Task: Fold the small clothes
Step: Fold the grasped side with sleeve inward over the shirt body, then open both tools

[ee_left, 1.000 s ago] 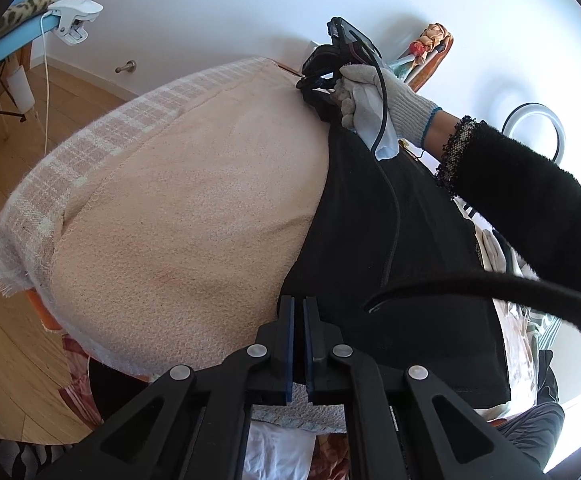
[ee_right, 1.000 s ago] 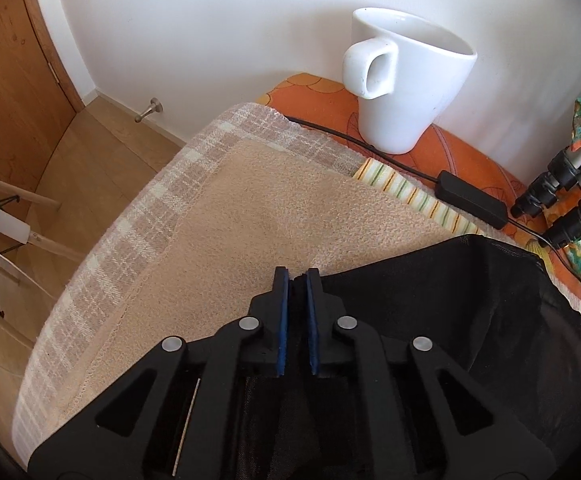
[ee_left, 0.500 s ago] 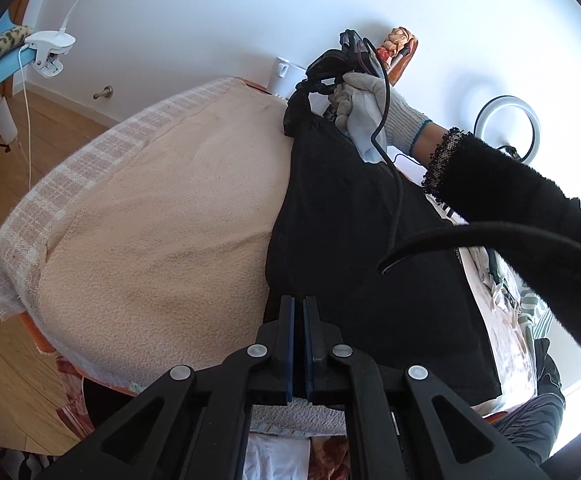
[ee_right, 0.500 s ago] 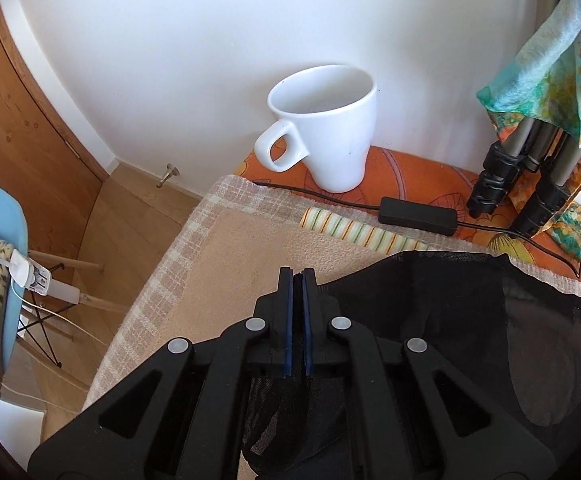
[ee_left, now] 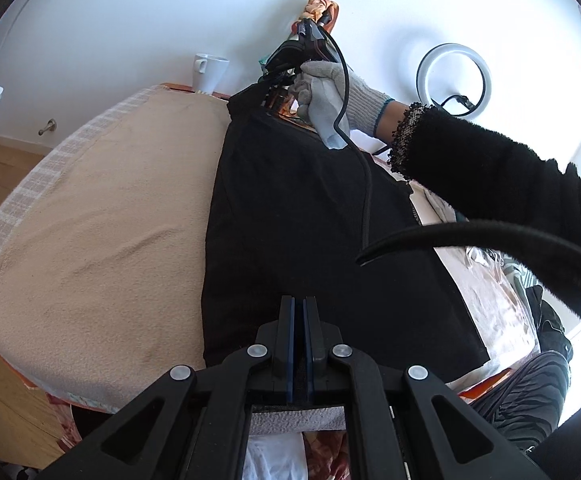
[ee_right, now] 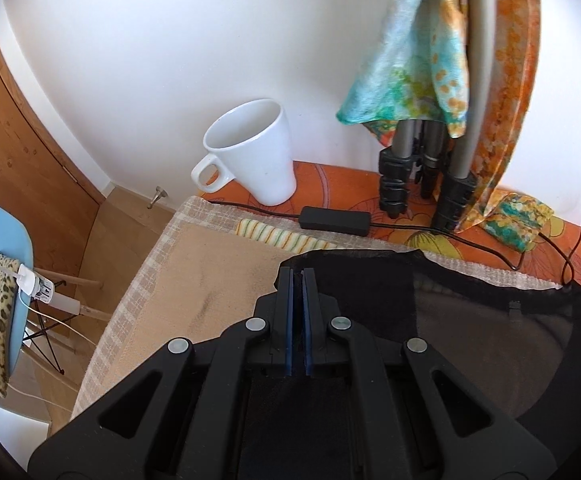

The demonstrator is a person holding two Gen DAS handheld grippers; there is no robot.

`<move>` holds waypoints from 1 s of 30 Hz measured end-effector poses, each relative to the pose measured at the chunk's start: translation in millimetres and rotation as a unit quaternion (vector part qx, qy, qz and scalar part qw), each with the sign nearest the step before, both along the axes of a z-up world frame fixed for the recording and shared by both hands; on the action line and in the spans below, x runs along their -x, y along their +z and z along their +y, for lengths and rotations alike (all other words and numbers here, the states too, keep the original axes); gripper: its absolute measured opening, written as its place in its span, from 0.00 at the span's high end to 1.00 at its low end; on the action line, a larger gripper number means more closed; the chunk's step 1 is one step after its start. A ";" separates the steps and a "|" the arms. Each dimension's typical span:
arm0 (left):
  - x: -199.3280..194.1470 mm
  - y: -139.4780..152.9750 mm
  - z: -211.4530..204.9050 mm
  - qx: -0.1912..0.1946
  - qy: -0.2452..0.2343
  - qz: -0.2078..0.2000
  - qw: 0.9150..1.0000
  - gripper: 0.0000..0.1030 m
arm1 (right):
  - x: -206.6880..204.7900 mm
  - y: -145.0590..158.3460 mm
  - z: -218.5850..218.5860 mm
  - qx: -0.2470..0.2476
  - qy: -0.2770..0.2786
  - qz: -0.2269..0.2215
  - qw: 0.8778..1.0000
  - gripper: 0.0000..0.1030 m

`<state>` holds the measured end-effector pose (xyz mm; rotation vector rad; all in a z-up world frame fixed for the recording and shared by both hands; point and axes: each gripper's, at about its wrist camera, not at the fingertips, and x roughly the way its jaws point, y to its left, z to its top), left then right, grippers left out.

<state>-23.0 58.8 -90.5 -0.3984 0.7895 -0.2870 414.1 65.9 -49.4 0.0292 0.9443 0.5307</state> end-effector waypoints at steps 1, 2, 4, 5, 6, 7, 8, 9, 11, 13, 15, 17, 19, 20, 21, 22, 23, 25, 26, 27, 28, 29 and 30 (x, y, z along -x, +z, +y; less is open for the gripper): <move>-1.6 -0.6 -4.0 0.000 -0.007 0.002 1.000 1.00 | -0.2 1.1 -9.6 -0.003 -0.006 -0.001 1.000 0.95; -3.2 -1.4 -7.9 -0.001 -0.013 0.005 1.000 1.00 | -0.8 1.8 -19.2 -0.004 -0.012 -0.002 1.000 0.95; -4.9 -2.9 -18.4 0.001 -0.027 0.011 1.000 1.00 | -1.8 2.6 -38.7 -0.003 -0.025 -0.005 1.000 0.95; -6.1 -3.9 -23.9 0.004 -0.035 0.015 0.999 1.00 | -2.3 2.3 -49.5 -0.002 -0.033 -0.006 0.999 0.95; -7.9 -4.8 -29.4 0.005 -0.042 0.018 0.999 1.00 | -2.3 1.3 -59.0 0.000 -0.040 -0.006 0.999 0.95; -9.3 -5.4 -35.4 0.002 -0.049 0.020 0.999 1.00 | -2.6 0.3 -67.3 0.003 -0.047 -0.006 0.999 0.95; -10.2 -5.1 -42.6 -0.003 -0.057 0.020 0.998 1.00 | -3.6 -1.3 -74.8 0.005 -0.051 -0.005 0.999 0.95; -10.6 -4.7 -48.9 -0.011 -0.064 0.020 0.998 1.00 | -4.9 -3.3 -80.6 0.005 -0.053 -0.002 0.999 0.95; -11.3 -5.1 -59.4 -0.023 -0.077 0.020 0.997 1.00 | -7.0 -8.0 -90.0 0.007 -0.059 0.001 0.998 0.95; -14.0 -4.5 -69.2 -0.030 -0.088 0.023 0.995 1.00 | -9.1 -10.1 -93.7 0.011 -0.062 0.001 0.998 0.95; -16.9 -6.2 -75.0 -0.039 -0.093 0.025 0.995 1.00 | -10.2 -12.1 -96.2 0.009 -0.062 0.001 0.998 0.95; -18.5 -8.1 -77.0 -0.040 -0.094 0.029 0.994 1.00 | -11.0 -14.9 -96.8 0.010 -0.061 0.004 0.998 0.95; -22.6 -11.1 -77.8 -0.032 -0.096 0.038 0.994 0.99 | -10.5 -17.2 -94.3 0.017 -0.059 0.002 0.998 0.95; -24.0 -11.8 -77.6 -0.031 -0.096 0.041 0.994 0.99 | -9.2 -18.0 -93.6 0.016 -0.056 0.003 0.998 0.95; -25.3 -10.7 -75.9 -0.029 -0.098 0.042 0.994 0.99 | -9.1 -19.4 -93.5 0.015 -0.055 0.005 0.998 0.95; -26.4 -9.9 -76.3 -0.031 -0.097 0.041 0.994 0.98 | -9.3 -20.2 -93.5 0.017 -0.054 0.006 0.998 0.95; -27.7 -8.5 -77.2 -0.033 -0.096 0.040 0.994 0.95 | -9.4 -21.0 -93.8 0.019 -0.055 0.006 0.998 0.95; -24.8 -8.2 -77.5 -0.035 -0.101 0.040 0.993 0.87 | -10.0 -22.0 -96.0 0.021 -0.057 0.009 0.998 0.95; -23.1 -7.9 -78.3 -0.037 -0.102 0.038 0.993 0.82 | -10.6 -22.7 -97.2 0.026 -0.062 0.010 0.998 0.95; -22.5 -8.1 -78.8 -0.038 -0.105 0.039 0.993 0.82 | -11.2 -23.9 -98.2 0.032 -0.064 0.012 0.997 0.95; -22.0 -8.2 -79.0 -0.039 -0.108 0.040 0.993 0.81 | -12.0 -25.4 -99.6 0.037 -0.067 0.017 0.997 0.90; -21.4 -8.1 -78.8 -0.040 -0.110 0.040 0.992 0.79 | -12.6 -26.6 -101.5 0.043 -0.071 0.020 0.996 0.86; -20.9 -7.4 -78.0 -0.042 -0.110 0.039 0.992 0.77 | -12.2 -26.6 -104.1 0.048 -0.076 0.019 0.996 0.72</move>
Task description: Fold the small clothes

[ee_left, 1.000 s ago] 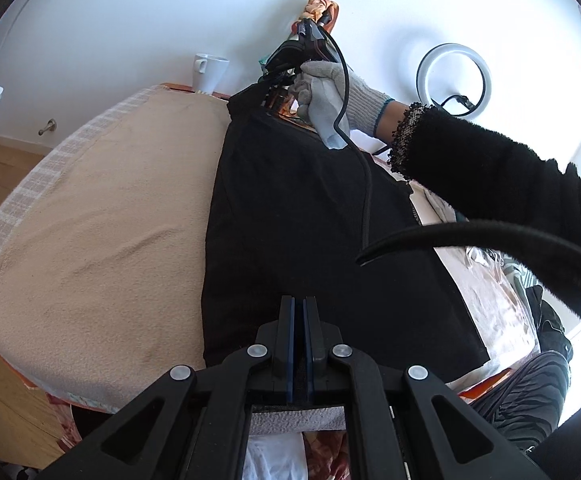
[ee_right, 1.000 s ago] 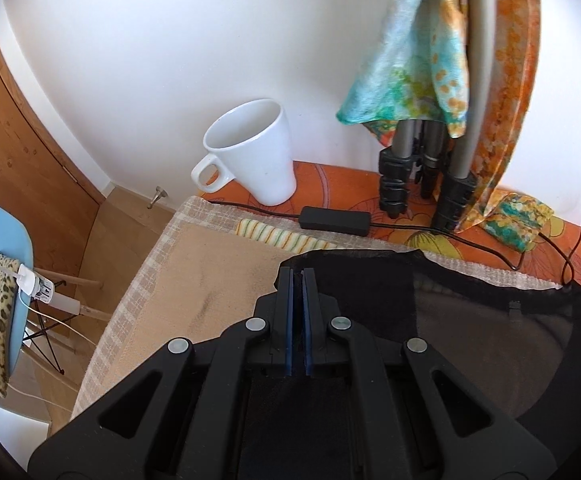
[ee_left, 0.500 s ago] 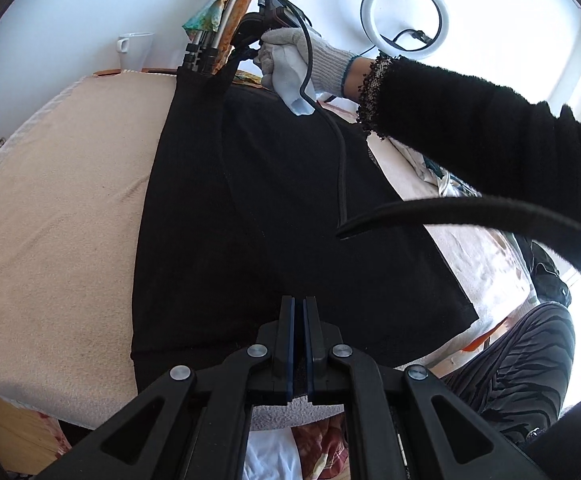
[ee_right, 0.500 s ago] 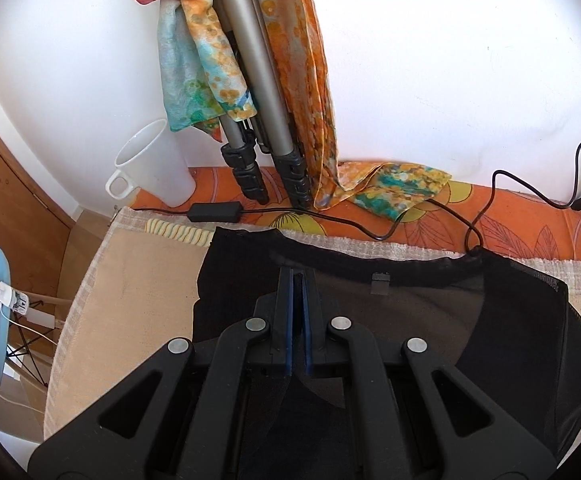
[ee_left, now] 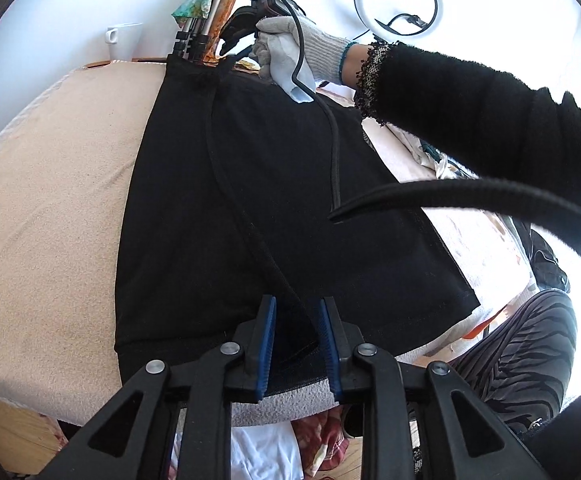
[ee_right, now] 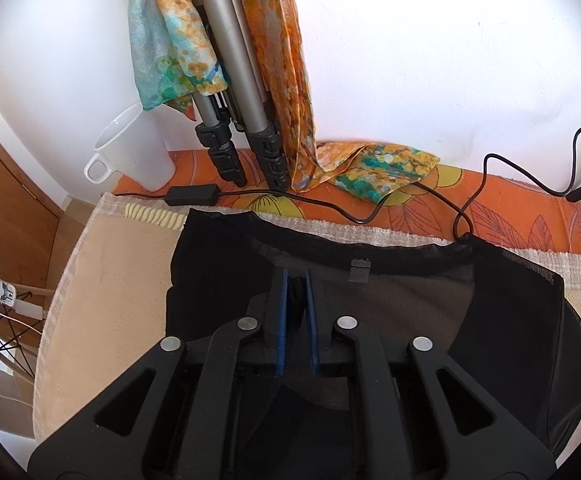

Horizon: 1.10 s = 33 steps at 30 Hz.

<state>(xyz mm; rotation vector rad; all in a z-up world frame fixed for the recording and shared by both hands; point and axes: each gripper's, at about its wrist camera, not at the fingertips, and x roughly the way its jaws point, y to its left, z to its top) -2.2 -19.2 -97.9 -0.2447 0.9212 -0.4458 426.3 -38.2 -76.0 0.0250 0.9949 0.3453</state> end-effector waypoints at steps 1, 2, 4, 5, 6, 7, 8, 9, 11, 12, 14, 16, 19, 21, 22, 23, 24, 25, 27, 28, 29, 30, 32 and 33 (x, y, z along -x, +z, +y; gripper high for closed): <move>0.6 1.0 0.6 0.000 0.000 -0.001 1.000 0.76 | 1.3 1.1 -3.8 0.001 -0.005 -0.004 1.000 0.58; 0.9 2.2 1.3 0.001 -0.002 -0.002 1.000 0.74 | 2.6 3.2 -7.6 -0.002 -0.009 -0.009 1.000 0.54; 2.1 5.3 2.4 -0.001 -0.001 -0.006 1.000 0.72 | 4.1 7.5 -15.8 -0.008 -0.015 -0.010 1.000 0.51; 3.5 6.8 3.8 -0.002 -0.002 -0.009 1.000 0.72 | 5.3 10.2 -19.8 -0.012 -0.017 -0.010 1.000 0.51; 5.4 8.2 4.8 -0.004 -0.002 -0.012 1.000 0.72 | 6.9 13.7 -24.0 -0.016 -0.018 -0.011 1.000 0.51; 6.9 10.0 5.6 -0.006 -0.002 -0.015 1.000 0.72 | 9.0 17.5 -28.4 -0.019 -0.019 -0.014 1.000 0.51; 8.4 11.6 6.0 -0.010 -0.002 -0.018 1.000 0.72 | 11.3 21.9 -32.7 -0.021 -0.019 -0.017 0.999 0.51; 9.3 12.3 4.7 -0.015 -0.002 -0.021 1.000 0.72 | 14.1 26.5 -37.2 -0.023 -0.020 -0.020 0.999 0.51; 13.1 15.1 4.9 -0.025 -0.001 -0.026 0.999 0.72 | 20.4 36.7 -47.4 -0.029 -0.023 -0.025 0.999 0.51; 16.0 16.0 3.6 -0.030 -0.002 -0.028 0.999 0.72 | 23.9 41.9 -52.9 -0.031 -0.026 -0.028 0.999 0.51; 22.8 19.5 3.2 -0.037 -0.002 -0.035 0.999 0.72 | 31.6 53.8 -64.5 -0.040 -0.031 -0.034 0.998 0.51; 31.0 21.6 1.0 -0.042 -0.001 -0.040 0.998 0.72 | 40.8 65.7 -76.8 -0.047 -0.036 -0.042 0.997 0.51; 43.5 23.4 -2.3 -0.049 0.000 -0.042 0.998 0.72 | 57.2 83.9 -95.2 -0.060 -0.037 -0.053 0.996 0.51; 51.3 23.8 -5.7 -0.054 0.000 -0.042 0.998 0.72 | 69.3 96.5 -108.6 -0.065 -0.037 -0.062 0.995 0.51; 54.5 23.5 -7.2 -0.056 0.001 -0.042 0.998 0.72 | 76.6 102.9 -115.9 -0.071 -0.036 -0.066 0.995 0.51; 57.1 23.1 -8.9 -0.060 0.002 -0.042 0.997 0.72 | 83.7 108.9 -123.8 -0.078 -0.034 -0.069 0.994 0.51; 58.7 22.7 -10.7 -0.066 0.001 -0.043 0.997 0.72 | 91.0 114.7 -131.4 -0.084 -0.033 -0.073 0.993 0.51; 60.3 22.5 -12.7 -0.073 0.002 -0.046 0.996 0.72 | 97.8 119.9 -139.9 -0.089 -0.034 -0.077 0.992 0.51; 63.1 21.9 -17.4 -0.090 0.001 -0.056 0.994 0.72 | 113.0 130.1 -157.7 -0.102 -0.038 -0.080 0.991 0.51; 64.5 21.9 -20.2 -0.098 0.000 -0.063 0.993 0.72 | 119.8 133.9 -166.4 -0.107 -0.039 -0.081 0.990 0.51; 65.7 22.1 -23.0 -0.104 0.000 -0.071 0.992 0.72 | 128.0 138.5 -174.6 -0.107 -0.043 -0.085 0.990 0.51; 66.1 22.2 -26.3 -0.111 0.001 -0.080 0.991 0.72 | 135.4 142.2 -182.7 -0.107 -0.045 -0.089 0.989 0.51; 67.0 23.8 -33.8 -0.127 0.005 -0.101 0.987 0.72 | 150.7 149.2 -199.1 -0.108 -0.045 -0.097 0.988 0.51; 67.1 25.2 -38.2 -0.135 0.006 -0.115 0.984 0.72 | 158.1 152.4 -207.2 -0.106 -0.046 -0.100 0.988 0.51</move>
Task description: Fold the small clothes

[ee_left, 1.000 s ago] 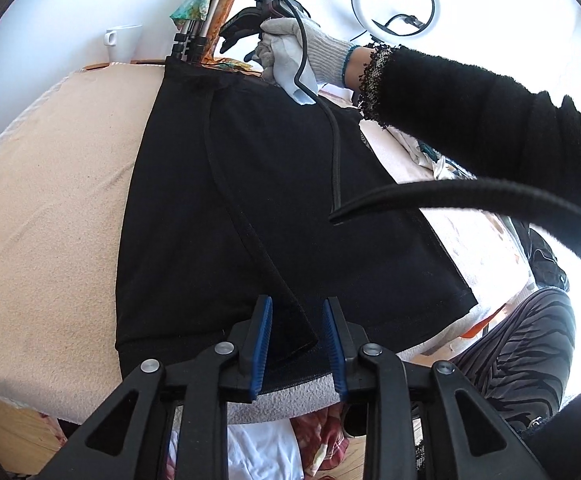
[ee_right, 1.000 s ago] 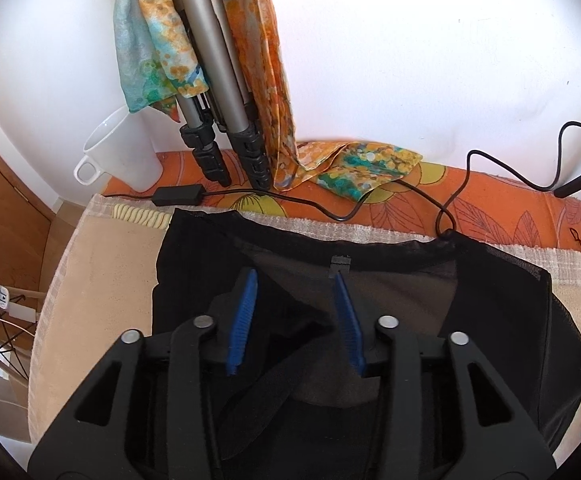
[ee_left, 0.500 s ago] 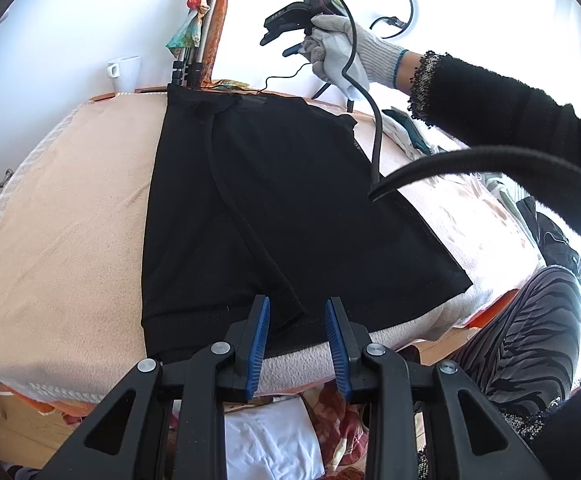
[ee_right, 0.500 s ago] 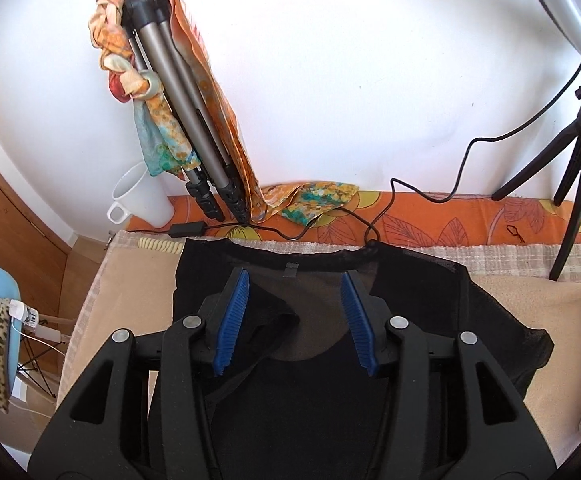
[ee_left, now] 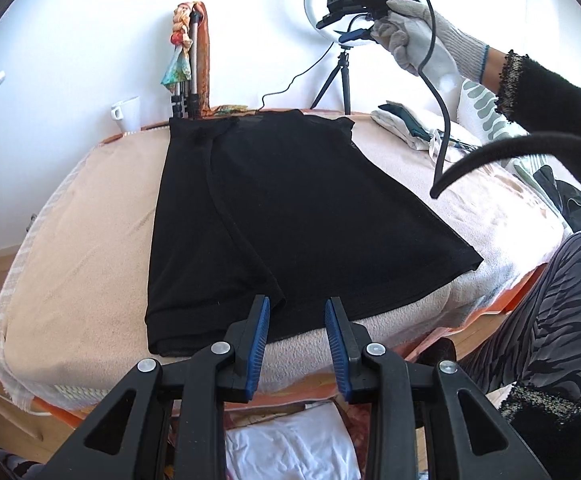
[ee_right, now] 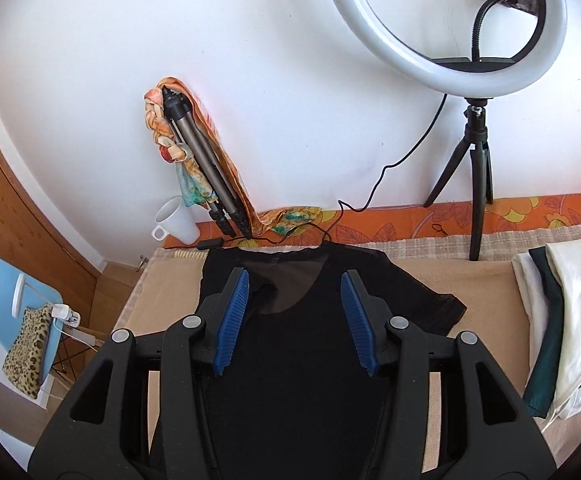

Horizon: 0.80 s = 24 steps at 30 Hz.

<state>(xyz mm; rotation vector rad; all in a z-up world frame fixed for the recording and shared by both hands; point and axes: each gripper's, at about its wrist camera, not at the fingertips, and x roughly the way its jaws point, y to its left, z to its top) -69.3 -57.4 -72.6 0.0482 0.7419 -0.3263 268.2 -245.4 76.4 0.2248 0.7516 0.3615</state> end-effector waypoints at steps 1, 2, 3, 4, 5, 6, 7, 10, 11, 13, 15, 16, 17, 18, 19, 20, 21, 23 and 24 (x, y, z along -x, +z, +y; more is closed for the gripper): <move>0.7 1.4 -5.1 -0.008 -0.002 -0.015 1.000 0.71 | 7.2 2.0 -8.2 0.002 -0.001 -0.002 1.000 0.51; 0.9 2.5 -10.6 -0.017 -0.004 -0.027 0.999 0.70 | 13.5 2.7 -16.5 0.004 -0.002 -0.003 1.000 0.51; 0.5 3.8 -16.4 -0.022 -0.009 -0.036 0.999 0.69 | 19.2 3.7 -23.8 0.006 -0.003 -0.004 1.000 0.50; -0.1 4.7 -22.6 -0.024 -0.016 -0.041 0.999 0.69 | 24.7 4.3 -31.8 0.008 -0.002 -0.005 1.000 0.50; -0.7 5.4 -28.6 -0.024 -0.022 -0.045 0.998 0.69 | 30.4 3.9 -40.3 0.009 -0.004 -0.005 1.000 0.50; -1.9 6.9 -33.8 -0.021 -0.028 -0.047 0.998 0.69 | 35.3 3.4 -48.8 0.011 -0.005 -0.005 1.000 0.50; -2.4 7.4 -39.9 -0.017 -0.038 -0.048 0.998 0.69 | 39.5 2.4 -57.2 0.011 -0.006 -0.005 1.000 0.50; -2.4 8.6 -61.0 -0.019 -0.067 -0.054 0.996 0.69 | 49.2 -4.0 -82.9 0.012 -0.011 0.000 1.000 0.50; -2.2 8.3 -68.3 -0.023 -0.076 -0.056 0.995 0.69 | 52.2 -6.8 -92.3 0.012 -0.013 0.003 1.000 0.50; -2.2 8.4 -82.5 -0.024 -0.094 -0.054 0.994 0.69 | 56.2 -13.2 -107.6 0.014 -0.014 0.009 1.000 0.50; -2.5 8.4 -95.3 -0.022 -0.110 -0.051 0.992 0.69 | 59.3 -19.7 -121.8 0.017 -0.014 0.016 1.000 0.50; -2.9 7.9 -102.1 -0.023 -0.118 -0.050 0.992 0.68 | 61.0 -23.2 -129.1 0.019 -0.015 0.018 1.000 0.50; -3.5 7.1 -109.2 -0.025 -0.125 -0.047 0.991 0.68 | 62.2 -26.4 -135.6 0.020 -0.016 0.019 0.999 0.50; -4.5 6.6 -116.1 -0.025 -0.133 -0.045 0.990 0.68 | 63.1 -29.4 -141.6 0.021 -0.018 0.021 0.999 0.50; -5.6 5.6 -122.7 -0.026 -0.139 -0.044 0.989 0.68 | 63.9 -32.5 -147.5 0.022 -0.020 0.023 0.999 0.50; -6.8 4.4 -129.4 -0.027 -0.146 -0.042 0.988 0.68 | 64.6 -35.7 -153.2 0.021 -0.022 0.025 0.999 0.50; -8.6 3.3 -135.4 -0.027 -0.153 -0.039 0.987 0.68 | 64.7 -38.7 -157.9 0.019 -0.023 0.028 0.999 0.50; -11.1 1.1 -148.2 -0.026 -0.166 -0.035 0.985 0.68 | 64.2 -44.2 -165.8 0.016 -0.023 0.034 0.999 0.50; -11.8 -0.2 -155.3 -0.025 -0.171 -0.034 0.984 0.68 | 63.6 -46.7 -168.4 0.016 -0.022 0.036 0.999 0.50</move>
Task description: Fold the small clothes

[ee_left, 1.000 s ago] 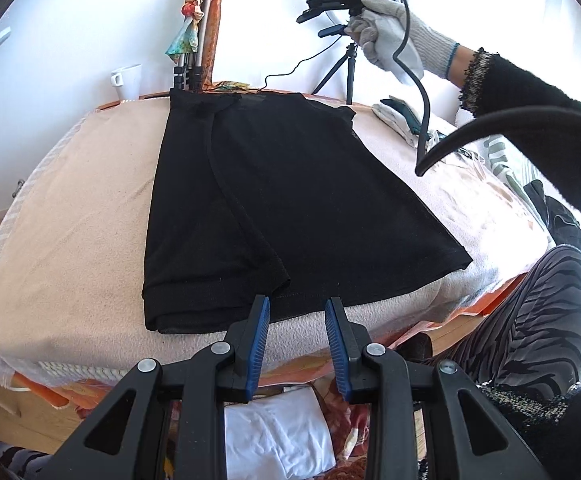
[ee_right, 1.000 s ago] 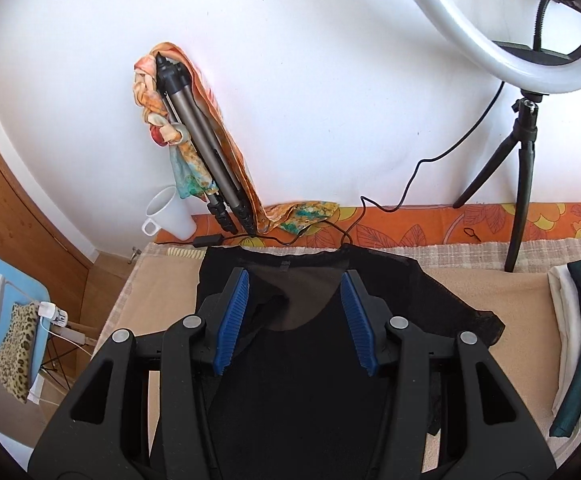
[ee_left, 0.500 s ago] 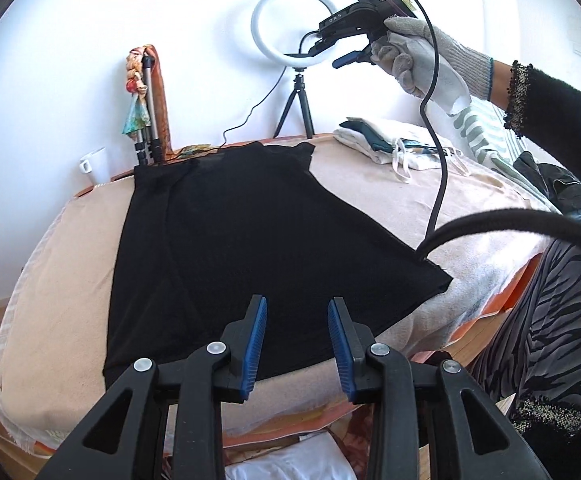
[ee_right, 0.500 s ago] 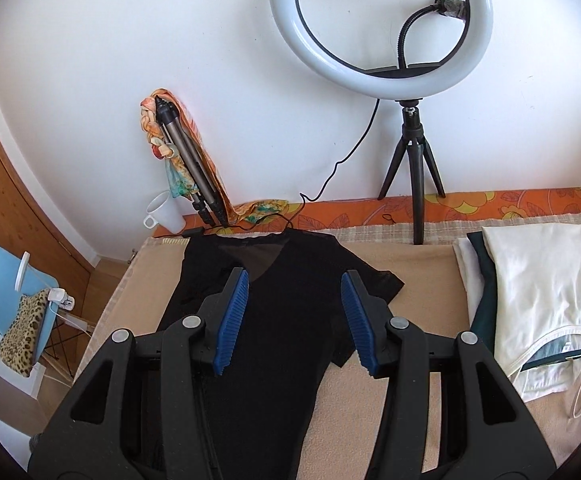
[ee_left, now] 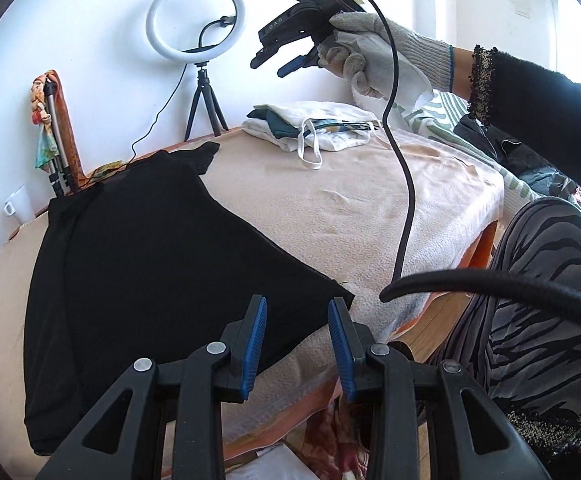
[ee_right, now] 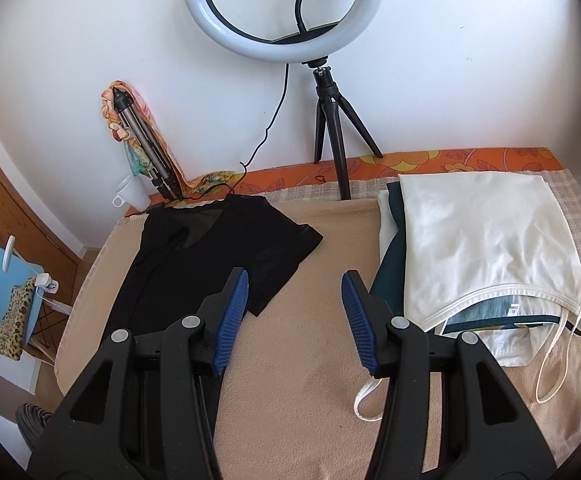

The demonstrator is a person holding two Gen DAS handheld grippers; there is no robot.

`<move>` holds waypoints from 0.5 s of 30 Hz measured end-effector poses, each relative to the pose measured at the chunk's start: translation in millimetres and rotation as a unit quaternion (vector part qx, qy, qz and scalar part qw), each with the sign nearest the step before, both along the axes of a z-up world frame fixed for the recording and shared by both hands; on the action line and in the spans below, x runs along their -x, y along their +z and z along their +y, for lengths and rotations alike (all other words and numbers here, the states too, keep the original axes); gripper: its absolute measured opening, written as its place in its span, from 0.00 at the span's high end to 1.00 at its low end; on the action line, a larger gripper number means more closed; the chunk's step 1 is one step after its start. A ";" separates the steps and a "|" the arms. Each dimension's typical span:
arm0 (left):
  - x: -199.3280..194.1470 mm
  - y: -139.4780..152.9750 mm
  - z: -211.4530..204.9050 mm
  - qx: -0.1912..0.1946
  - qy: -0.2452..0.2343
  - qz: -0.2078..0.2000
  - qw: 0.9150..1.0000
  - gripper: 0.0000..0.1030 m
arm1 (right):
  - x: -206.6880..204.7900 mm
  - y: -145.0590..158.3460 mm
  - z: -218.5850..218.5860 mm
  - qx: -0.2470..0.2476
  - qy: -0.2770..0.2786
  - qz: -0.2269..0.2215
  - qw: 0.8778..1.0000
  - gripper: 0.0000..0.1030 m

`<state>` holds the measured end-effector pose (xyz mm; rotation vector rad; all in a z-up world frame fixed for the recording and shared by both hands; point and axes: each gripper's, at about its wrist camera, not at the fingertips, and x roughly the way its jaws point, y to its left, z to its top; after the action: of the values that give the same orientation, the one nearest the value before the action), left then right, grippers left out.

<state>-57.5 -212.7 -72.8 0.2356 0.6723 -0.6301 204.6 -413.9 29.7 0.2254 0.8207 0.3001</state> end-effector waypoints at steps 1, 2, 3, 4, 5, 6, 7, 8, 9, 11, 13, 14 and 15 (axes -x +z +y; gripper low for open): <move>-1.0 -1.3 -6.4 0.002 -0.006 0.003 1.000 0.68 | -0.9 -2.2 -2.3 0.000 0.000 0.002 1.000 0.50; -2.1 -2.9 -13.0 0.003 -0.012 0.007 1.000 0.68 | -1.9 -4.5 -4.5 -0.001 0.000 0.004 1.000 0.50; -2.9 -4.4 -19.5 0.001 -0.017 0.009 1.000 0.66 | -3.3 -6.4 -6.0 -0.003 0.001 0.006 1.000 0.50; -3.7 -6.3 -25.6 -0.004 -0.022 0.009 1.000 0.65 | -4.9 -8.3 -6.8 -0.007 0.002 0.008 1.000 0.49; -4.5 -8.3 -31.6 -0.012 -0.026 0.008 1.000 0.63 | -6.4 -10.3 -7.0 -0.011 0.005 0.010 1.000 0.49; -5.1 -10.7 -36.4 -0.020 -0.030 0.007 0.999 0.62 | -8.0 -12.3 -6.7 -0.014 0.007 0.012 1.000 0.49; -5.8 -13.0 -40.4 -0.028 -0.033 0.006 0.999 0.62 | -9.7 -14.2 -5.8 -0.015 0.011 0.013 1.000 0.46; -7.7 -15.3 -44.1 -0.036 -0.033 0.008 0.999 0.62 | -11.8 -16.2 -4.5 -0.015 0.014 0.014 1.000 0.44; -9.6 -18.2 -46.1 -0.044 -0.031 0.010 0.999 0.62 | -14.4 -18.5 -2.9 -0.015 0.018 0.015 1.000 0.42; -14.5 -22.8 -47.0 -0.049 -0.025 0.018 0.998 0.62 | -19.1 -23.8 1.5 -0.016 0.027 0.020 0.999 0.42; -18.8 -27.4 -44.7 -0.051 -0.018 0.028 0.998 0.64 | -23.7 -30.0 6.5 -0.019 0.035 0.026 0.999 0.42; -20.7 -29.1 -44.3 -0.053 -0.015 0.032 0.998 0.65 | -26.5 -33.7 9.1 -0.021 0.040 0.029 0.999 0.42; -22.4 -30.6 -43.0 -0.054 -0.013 0.035 0.998 0.66 | -29.3 -37.4 11.6 -0.022 0.044 0.032 0.998 0.42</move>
<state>-35.1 -255.6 -103.3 0.3237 0.7732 -0.6308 233.9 -402.3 -7.7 0.2413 0.8897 0.3945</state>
